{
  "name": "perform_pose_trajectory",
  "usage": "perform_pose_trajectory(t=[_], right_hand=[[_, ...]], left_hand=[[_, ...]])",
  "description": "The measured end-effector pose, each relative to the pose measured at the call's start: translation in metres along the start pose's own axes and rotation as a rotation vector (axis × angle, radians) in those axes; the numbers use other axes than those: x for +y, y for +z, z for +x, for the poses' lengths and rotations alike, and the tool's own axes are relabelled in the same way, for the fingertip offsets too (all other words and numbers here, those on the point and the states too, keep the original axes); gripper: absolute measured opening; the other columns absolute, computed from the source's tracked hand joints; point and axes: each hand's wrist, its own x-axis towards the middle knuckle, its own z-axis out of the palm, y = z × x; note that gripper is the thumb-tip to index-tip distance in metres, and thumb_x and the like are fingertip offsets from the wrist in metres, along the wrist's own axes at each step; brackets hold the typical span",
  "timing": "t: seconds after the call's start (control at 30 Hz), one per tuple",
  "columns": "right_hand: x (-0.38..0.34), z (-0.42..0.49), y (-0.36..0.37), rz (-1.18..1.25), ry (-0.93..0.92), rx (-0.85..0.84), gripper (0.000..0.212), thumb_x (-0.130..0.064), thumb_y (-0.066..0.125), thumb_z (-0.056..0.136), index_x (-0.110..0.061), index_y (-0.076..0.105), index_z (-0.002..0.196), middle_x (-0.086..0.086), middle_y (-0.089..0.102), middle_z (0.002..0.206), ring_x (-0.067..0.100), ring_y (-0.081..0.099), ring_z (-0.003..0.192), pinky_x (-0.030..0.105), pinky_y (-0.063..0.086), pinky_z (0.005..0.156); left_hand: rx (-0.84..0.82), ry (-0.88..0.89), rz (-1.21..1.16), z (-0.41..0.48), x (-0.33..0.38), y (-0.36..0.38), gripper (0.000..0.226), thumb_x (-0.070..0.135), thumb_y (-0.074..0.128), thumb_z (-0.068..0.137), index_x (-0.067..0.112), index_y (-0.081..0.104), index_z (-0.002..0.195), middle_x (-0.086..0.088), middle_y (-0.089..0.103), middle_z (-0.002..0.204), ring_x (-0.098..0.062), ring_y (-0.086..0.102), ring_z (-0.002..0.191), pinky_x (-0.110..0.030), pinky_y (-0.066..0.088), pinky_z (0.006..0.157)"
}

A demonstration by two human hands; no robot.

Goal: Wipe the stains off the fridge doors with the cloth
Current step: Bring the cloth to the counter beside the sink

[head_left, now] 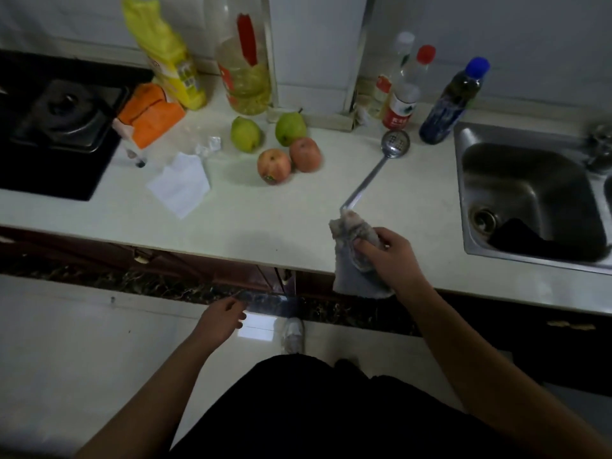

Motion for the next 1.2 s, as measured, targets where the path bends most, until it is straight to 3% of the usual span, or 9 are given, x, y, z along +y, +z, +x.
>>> perform_pose_trajectory(t=[0.07, 0.2, 0.37, 0.5, 0.6, 0.77, 0.83, 1.07, 1.2], right_hand=[[-0.018, 0.027, 0.002, -0.058, -0.046, 0.031, 0.014, -0.022, 0.077, 0.088, -0.02, 0.074, 0.102, -0.002, 0.073, 0.09, 0.014, 0.066, 0.081, 0.017, 0.048, 0.066], [-0.046, 0.085, -0.004, -0.258, -0.133, 0.017, 0.026, -0.026, 0.076, 0.087, -0.017, 0.074, 0.111, -0.001, 0.072, 0.099, 0.019, 0.066, 0.092, 0.028, 0.045, 0.079], [-0.067, 0.174, -0.003, -0.456, -0.202, -0.027, 0.034, -0.031, 0.071, 0.09, -0.021, 0.07, 0.122, 0.0, 0.069, 0.109, 0.019, 0.064, 0.095, 0.031, 0.047, 0.081], [-0.068, 0.243, 0.008, -0.563, -0.228, -0.054, 0.034, -0.034, 0.069, 0.09, -0.023, 0.069, 0.122, 0.0, 0.068, 0.11, 0.019, 0.063, 0.096, 0.032, 0.047, 0.081], [-0.056, 0.28, 0.018, -0.681, -0.251, -0.145, 0.042, -0.042, 0.067, 0.085, -0.029, 0.068, 0.125, 0.006, 0.071, 0.115, 0.028, 0.068, 0.099, 0.038, 0.056, 0.083], [-0.047, 0.264, 0.018, -0.778, -0.314, -0.025, 0.054, -0.046, 0.072, 0.085, -0.028, 0.061, 0.135, 0.008, 0.053, 0.138, 0.031, 0.049, 0.126, 0.045, 0.045, 0.104], [-0.041, 0.251, 0.016, -0.776, -0.317, 0.043, 0.059, -0.045, 0.074, 0.086, -0.024, 0.058, 0.138, 0.009, 0.053, 0.135, 0.031, 0.049, 0.122, 0.043, 0.044, 0.101], [-0.032, 0.251, 0.001, -0.837, -0.42, -0.165, 0.056, -0.033, 0.066, 0.094, -0.021, 0.05, 0.147, 0.009, 0.054, 0.144, 0.031, 0.049, 0.128, 0.046, 0.041, 0.109], [-0.029, 0.241, -0.01, -0.793, -0.405, -0.09, 0.062, -0.031, 0.069, 0.09, -0.018, 0.05, 0.147, 0.011, 0.054, 0.141, 0.031, 0.05, 0.128, 0.045, 0.045, 0.108]], left_hand=[[0.008, 0.023, 0.018, 0.012, 0.008, -0.007, 0.025, 0.017, 0.049, 0.101, 0.0, 0.067, 0.1, -0.02, 0.07, 0.1, -0.022, 0.062, 0.077, -0.025, 0.043, 0.059], [-0.003, 0.044, 0.021, 0.029, 0.026, -0.018, 0.022, 0.013, 0.048, 0.101, 0.003, 0.065, 0.091, -0.014, 0.067, 0.088, -0.019, 0.06, 0.071, -0.019, 0.044, 0.053], [-0.027, -0.008, 0.025, 0.046, 0.027, -0.028, 0.021, 0.018, 0.053, 0.099, 0.01, 0.069, 0.087, -0.012, 0.071, 0.088, -0.024, 0.066, 0.08, -0.033, 0.052, 0.077], [-0.014, -0.083, 0.009, 0.053, 0.016, -0.024, 0.036, 0.042, 0.053, 0.077, 0.013, 0.072, 0.086, -0.007, 0.074, 0.085, -0.027, 0.072, 0.082, -0.039, 0.055, 0.085], [0.005, -0.129, -0.026, 0.059, 0.004, -0.017, 0.034, 0.043, 0.052, 0.071, 0.019, 0.071, 0.084, -0.005, 0.075, 0.085, -0.028, 0.073, 0.082, -0.043, 0.056, 0.086], [0.004, -0.146, -0.034, 0.057, 0.011, -0.007, 0.033, 0.042, 0.051, 0.072, 0.019, 0.07, 0.085, -0.007, 0.074, 0.086, -0.029, 0.072, 0.081, -0.045, 0.056, 0.087], [0.018, -0.145, -0.035, 0.054, 0.019, -0.003, 0.032, 0.043, 0.051, 0.074, 0.019, 0.07, 0.085, -0.006, 0.074, 0.086, -0.028, 0.072, 0.081, -0.041, 0.055, 0.085], [0.034, -0.128, -0.023, 0.052, 0.033, 0.015, 0.021, 0.033, 0.057, 0.092, 0.016, 0.069, 0.089, -0.008, 0.074, 0.091, -0.031, 0.071, 0.087, -0.033, 0.05, 0.073], [0.051, -0.114, -0.017, 0.046, 0.037, 0.027, 0.019, 0.022, 0.054, 0.098, 0.012, 0.069, 0.092, -0.01, 0.073, 0.091, -0.031, 0.071, 0.088, -0.029, 0.046, 0.068]])
